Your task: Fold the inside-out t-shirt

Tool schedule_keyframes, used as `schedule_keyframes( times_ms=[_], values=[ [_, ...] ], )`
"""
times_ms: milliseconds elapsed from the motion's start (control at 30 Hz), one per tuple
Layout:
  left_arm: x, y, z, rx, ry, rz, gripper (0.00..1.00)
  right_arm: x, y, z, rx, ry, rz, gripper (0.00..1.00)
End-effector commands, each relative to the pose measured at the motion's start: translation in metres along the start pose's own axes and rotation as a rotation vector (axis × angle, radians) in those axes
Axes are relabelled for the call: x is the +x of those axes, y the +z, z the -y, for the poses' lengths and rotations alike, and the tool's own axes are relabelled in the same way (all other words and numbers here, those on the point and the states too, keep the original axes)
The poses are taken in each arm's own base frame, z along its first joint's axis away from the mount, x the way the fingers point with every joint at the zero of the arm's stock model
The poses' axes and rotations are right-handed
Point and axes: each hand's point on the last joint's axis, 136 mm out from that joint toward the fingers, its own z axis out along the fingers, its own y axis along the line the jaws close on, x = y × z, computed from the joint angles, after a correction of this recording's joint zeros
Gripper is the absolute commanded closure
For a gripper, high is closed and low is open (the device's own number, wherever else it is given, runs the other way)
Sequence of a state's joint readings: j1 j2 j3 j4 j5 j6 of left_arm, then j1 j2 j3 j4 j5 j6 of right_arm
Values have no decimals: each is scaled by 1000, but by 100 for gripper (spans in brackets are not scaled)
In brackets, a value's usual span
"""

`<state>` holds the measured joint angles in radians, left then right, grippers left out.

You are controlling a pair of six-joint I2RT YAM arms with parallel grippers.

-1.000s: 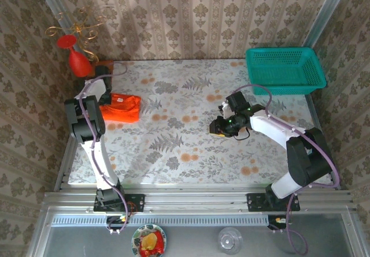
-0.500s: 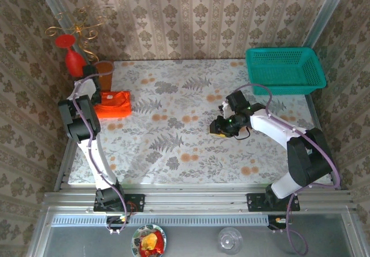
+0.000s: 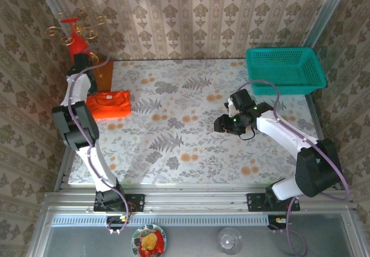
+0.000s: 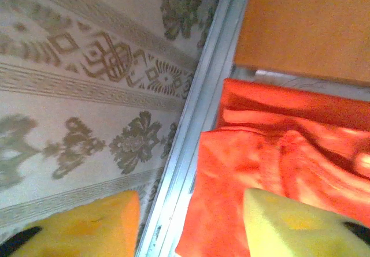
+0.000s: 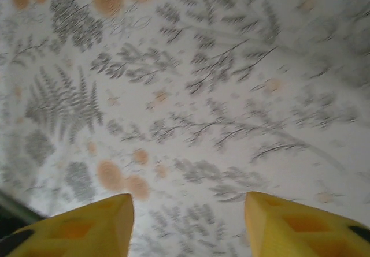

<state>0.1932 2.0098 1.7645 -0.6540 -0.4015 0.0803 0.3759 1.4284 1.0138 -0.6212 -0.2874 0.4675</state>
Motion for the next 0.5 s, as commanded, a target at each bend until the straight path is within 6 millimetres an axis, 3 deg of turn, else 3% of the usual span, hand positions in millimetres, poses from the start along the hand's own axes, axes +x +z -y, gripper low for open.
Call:
schedule_keyframes(
  times_ms=[0,67,133,267,467],
  values=[
    [-19,-56,10,114,-67,130,38,-16,-21,31,180,-36,128,35],
    [-17,-71,18,146,-91,160,20,-21,-27,44,243,-33,177,26],
    [-11,-82,27,180,-101,179,2,-28,-36,53,289,-29,226,4],
    [6,-95,47,204,-94,212,0,-40,-55,69,357,-19,320,0],
    [42,-95,82,272,-123,223,0,-58,-85,93,468,-32,479,0]
  ],
)
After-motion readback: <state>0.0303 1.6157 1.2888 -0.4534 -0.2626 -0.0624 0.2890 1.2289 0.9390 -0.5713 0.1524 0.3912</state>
